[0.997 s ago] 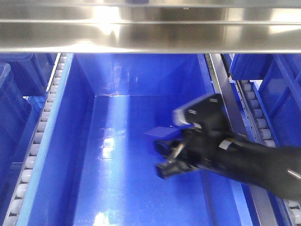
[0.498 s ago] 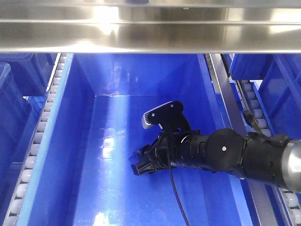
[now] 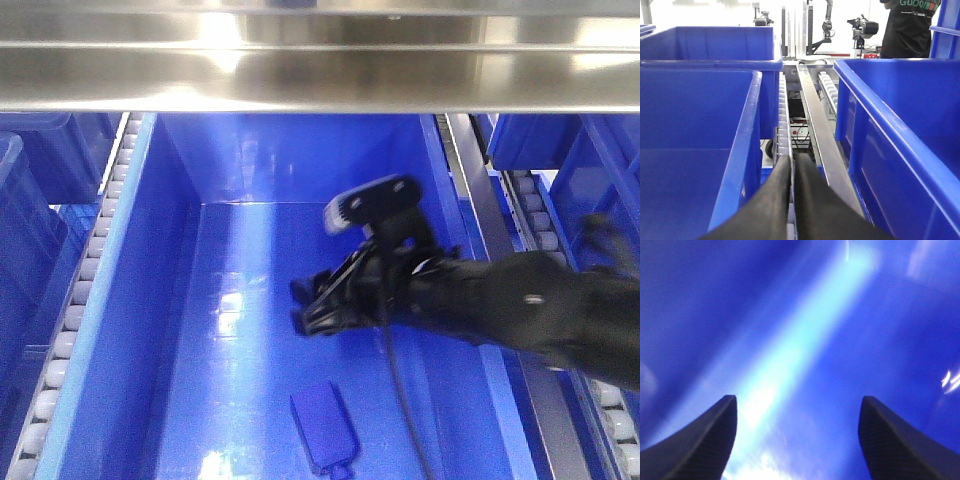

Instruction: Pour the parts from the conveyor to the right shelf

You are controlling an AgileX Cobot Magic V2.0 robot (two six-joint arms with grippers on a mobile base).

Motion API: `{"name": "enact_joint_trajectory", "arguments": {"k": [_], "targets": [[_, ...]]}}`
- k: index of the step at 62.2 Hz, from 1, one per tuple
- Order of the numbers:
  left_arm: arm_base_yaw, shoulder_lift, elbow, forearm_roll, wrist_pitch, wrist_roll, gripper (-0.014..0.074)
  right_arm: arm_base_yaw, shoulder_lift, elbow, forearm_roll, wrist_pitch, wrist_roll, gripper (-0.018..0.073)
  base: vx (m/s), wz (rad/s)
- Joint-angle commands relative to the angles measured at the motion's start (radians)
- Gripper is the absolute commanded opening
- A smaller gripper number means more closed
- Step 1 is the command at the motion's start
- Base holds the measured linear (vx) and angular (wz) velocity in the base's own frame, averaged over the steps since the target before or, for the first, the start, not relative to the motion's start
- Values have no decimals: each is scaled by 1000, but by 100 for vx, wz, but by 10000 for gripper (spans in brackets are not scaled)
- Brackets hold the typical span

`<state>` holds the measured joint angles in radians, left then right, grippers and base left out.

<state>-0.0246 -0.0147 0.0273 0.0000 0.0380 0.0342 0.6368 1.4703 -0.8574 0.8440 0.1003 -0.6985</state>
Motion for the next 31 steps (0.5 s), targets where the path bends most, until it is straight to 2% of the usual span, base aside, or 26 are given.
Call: {"name": "enact_joint_trajectory", "arguments": {"k": [1,11,31], "targets": [[-1,-11,30,0,-72,-9,-6,-22,-80,-1,6,-58,-6,498,0,0],[-1,-11,30,0,-72,-9,-6,-121,-177,68,9,-46,-6,498,0,0],[-1,-11,30,0,-72,-9,-6,-362,-371,92,-56,151,-6,493,0,0]]}}
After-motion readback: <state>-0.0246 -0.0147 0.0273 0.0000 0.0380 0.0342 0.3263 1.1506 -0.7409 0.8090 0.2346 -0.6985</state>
